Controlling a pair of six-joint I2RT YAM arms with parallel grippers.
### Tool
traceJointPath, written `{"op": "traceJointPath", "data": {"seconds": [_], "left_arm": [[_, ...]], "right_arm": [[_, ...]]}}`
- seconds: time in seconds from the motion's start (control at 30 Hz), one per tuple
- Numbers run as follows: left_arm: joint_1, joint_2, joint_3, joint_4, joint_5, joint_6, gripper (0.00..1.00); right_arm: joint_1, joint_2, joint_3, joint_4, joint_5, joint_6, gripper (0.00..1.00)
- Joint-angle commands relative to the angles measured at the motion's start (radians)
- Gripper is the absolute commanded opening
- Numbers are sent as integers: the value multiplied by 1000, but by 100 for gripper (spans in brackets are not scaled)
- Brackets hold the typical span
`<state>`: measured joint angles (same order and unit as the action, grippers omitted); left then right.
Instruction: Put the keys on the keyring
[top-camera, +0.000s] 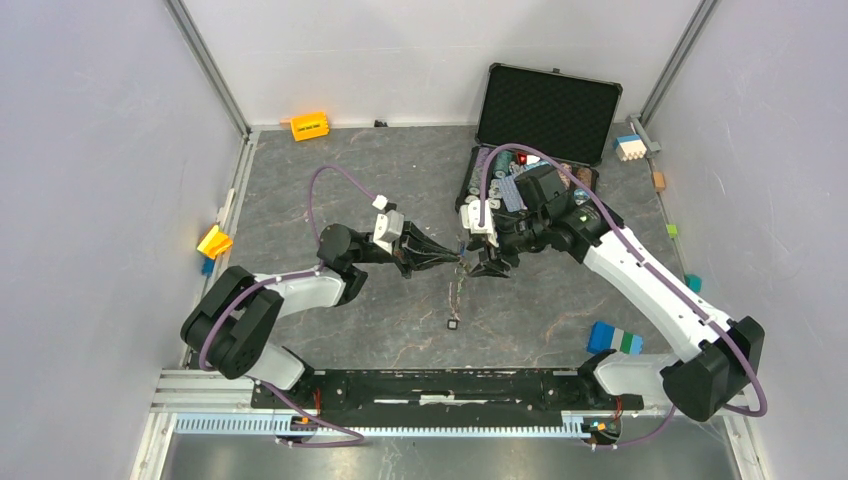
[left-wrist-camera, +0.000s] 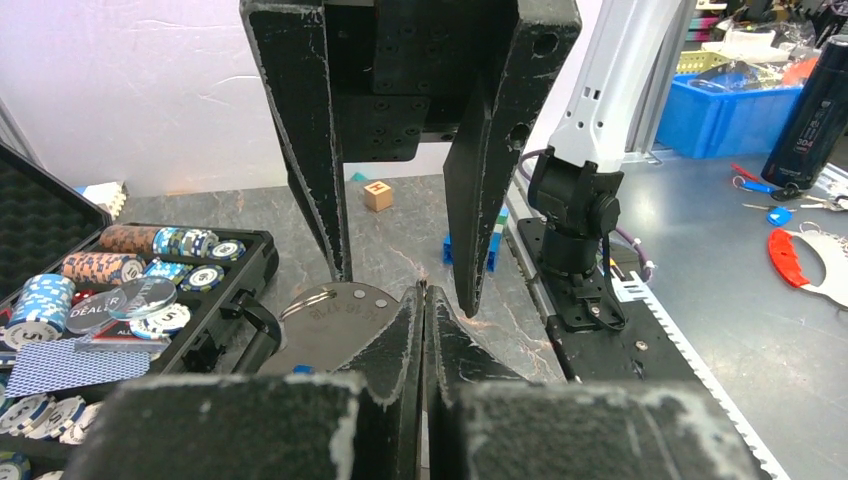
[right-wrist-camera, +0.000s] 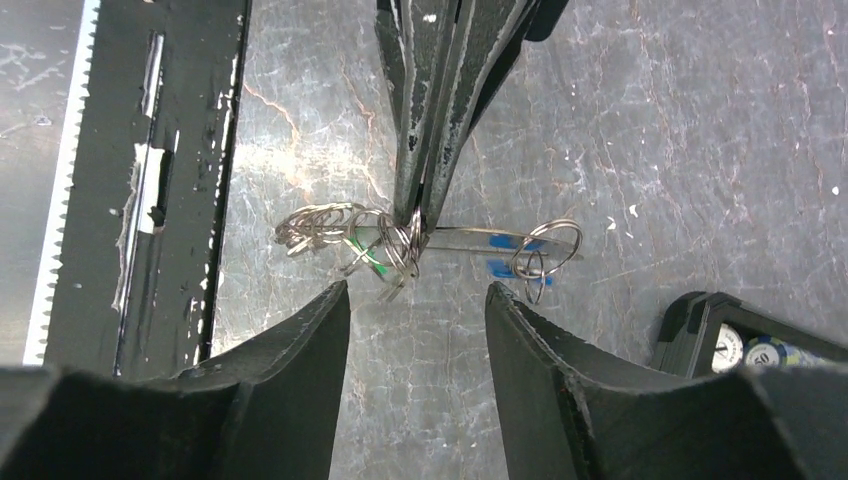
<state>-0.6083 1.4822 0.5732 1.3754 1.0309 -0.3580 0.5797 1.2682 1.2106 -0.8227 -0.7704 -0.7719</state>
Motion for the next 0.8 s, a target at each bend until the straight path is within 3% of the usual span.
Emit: {"op": "traceJointPath", "data": {"seconds": [0.0, 0.1, 0.47, 0.63, 0.77], "left_arm": [[-5, -33, 14, 91, 0, -49, 2], [-6, -34, 14, 95, -1, -52, 2], [-6, -34, 13, 136, 8, -86, 2], [-6, -33, 17, 162, 17, -102, 2], [-11, -31, 17, 166, 21, -97, 2]], "right_arm": [[-4, -16, 0, 60, -75, 19, 56], [-5, -7, -5, 75, -79, 33, 49], [-6, -3, -32, 82, -70, 33, 9], [-6, 1, -45, 85, -83, 33, 0], [-6, 15, -40, 86, -106, 36, 0]]}}
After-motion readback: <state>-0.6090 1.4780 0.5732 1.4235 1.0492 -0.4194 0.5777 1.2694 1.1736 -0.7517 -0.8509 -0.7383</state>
